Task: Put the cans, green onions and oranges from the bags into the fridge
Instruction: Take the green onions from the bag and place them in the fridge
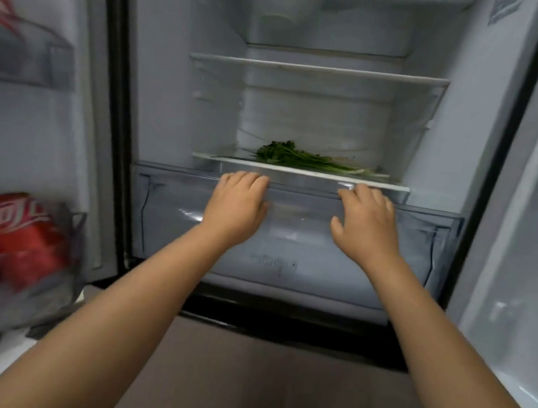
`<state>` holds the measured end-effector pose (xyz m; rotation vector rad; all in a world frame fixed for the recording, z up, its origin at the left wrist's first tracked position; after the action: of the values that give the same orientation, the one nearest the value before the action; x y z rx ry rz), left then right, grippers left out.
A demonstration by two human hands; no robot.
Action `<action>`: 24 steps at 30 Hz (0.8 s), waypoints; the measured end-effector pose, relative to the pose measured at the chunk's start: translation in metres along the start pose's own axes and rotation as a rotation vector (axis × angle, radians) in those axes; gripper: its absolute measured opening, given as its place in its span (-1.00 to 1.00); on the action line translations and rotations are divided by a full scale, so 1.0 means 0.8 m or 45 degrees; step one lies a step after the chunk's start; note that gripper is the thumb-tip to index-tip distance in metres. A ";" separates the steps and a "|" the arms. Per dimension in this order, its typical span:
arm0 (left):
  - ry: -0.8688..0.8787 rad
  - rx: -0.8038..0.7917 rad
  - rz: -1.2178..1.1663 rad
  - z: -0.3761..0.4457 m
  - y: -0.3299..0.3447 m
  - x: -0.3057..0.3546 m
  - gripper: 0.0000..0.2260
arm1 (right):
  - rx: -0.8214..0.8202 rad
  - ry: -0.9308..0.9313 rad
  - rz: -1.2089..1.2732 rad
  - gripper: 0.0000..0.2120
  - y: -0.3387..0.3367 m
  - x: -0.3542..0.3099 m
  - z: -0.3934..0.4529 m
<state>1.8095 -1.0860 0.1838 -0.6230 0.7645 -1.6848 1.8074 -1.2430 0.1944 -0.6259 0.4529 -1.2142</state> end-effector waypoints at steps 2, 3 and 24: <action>-0.047 -0.116 0.050 -0.012 -0.003 0.008 -0.62 | -0.169 0.017 0.024 -0.65 -0.002 0.001 -0.010; -0.055 -0.175 0.064 -0.017 -0.004 0.012 -0.59 | -0.230 0.016 0.022 -0.64 -0.003 0.000 -0.014; -0.742 -0.486 0.581 -0.553 -0.297 -0.259 -0.73 | -0.411 -0.545 0.514 -0.69 -0.140 -0.579 -0.270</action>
<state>1.3797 -0.7720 0.0737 -1.0549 0.7297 -0.8741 1.4543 -0.8680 0.1036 -0.9917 0.3897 -0.6029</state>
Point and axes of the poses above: each hand's wrist, its own z-axis towards the middle knuckle, its own y-axis out of the palm, x = y × z, the point moved 9 cm from there along z, towards the middle knuckle, and after that the axes turned 2 degrees about -z, right-handed, at the moved point
